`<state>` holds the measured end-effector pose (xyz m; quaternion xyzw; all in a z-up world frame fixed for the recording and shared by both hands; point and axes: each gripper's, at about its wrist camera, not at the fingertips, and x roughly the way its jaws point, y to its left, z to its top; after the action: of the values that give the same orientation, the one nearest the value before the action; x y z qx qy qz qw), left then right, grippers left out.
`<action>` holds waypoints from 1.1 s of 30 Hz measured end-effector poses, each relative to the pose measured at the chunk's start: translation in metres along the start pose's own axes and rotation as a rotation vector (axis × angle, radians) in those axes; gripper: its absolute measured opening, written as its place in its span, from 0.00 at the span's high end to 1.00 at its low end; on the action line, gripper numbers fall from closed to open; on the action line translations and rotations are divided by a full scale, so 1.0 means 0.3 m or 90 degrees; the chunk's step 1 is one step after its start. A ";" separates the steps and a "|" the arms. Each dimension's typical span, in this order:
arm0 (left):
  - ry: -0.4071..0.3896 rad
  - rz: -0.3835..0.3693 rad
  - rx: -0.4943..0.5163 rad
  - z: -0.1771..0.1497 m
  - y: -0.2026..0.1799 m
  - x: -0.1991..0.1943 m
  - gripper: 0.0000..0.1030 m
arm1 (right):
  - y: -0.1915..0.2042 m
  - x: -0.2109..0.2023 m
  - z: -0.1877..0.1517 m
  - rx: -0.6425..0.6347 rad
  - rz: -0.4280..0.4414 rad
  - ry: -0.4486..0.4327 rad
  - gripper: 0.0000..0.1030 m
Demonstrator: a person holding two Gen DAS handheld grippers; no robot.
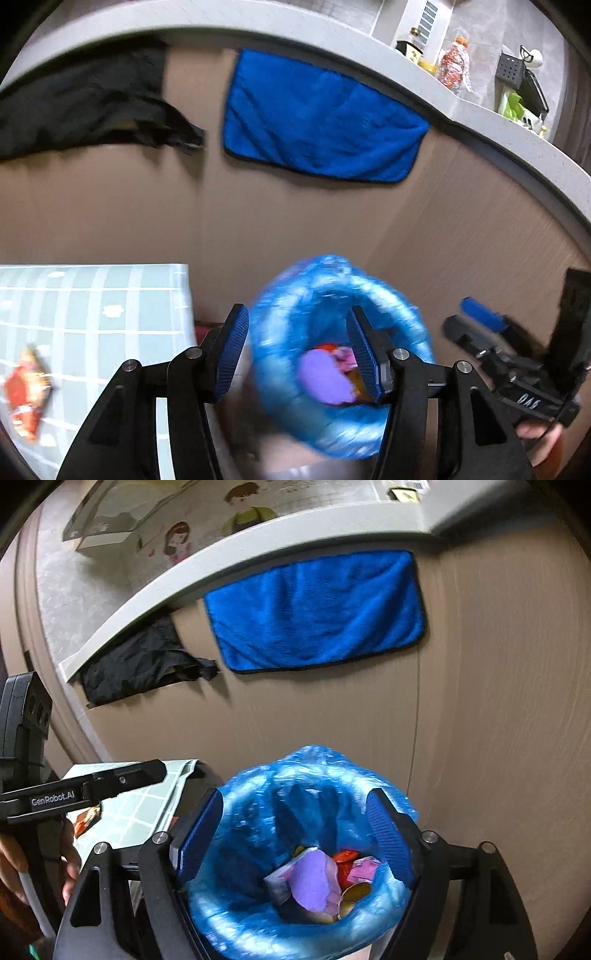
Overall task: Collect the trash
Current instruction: 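Move both open tools back over the table toward the remaining trash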
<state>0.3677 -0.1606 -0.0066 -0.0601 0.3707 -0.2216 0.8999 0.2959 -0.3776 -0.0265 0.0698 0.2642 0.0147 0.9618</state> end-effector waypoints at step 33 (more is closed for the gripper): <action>-0.057 0.340 -0.286 -0.526 1.083 -0.816 0.46 | 1.092 0.416 -0.194 -0.136 0.164 0.192 0.27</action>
<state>0.2199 0.2476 -0.0517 -0.1670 0.3729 0.1111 0.9059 0.3763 -0.0378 -0.0927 -0.0023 0.3908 0.1758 0.9035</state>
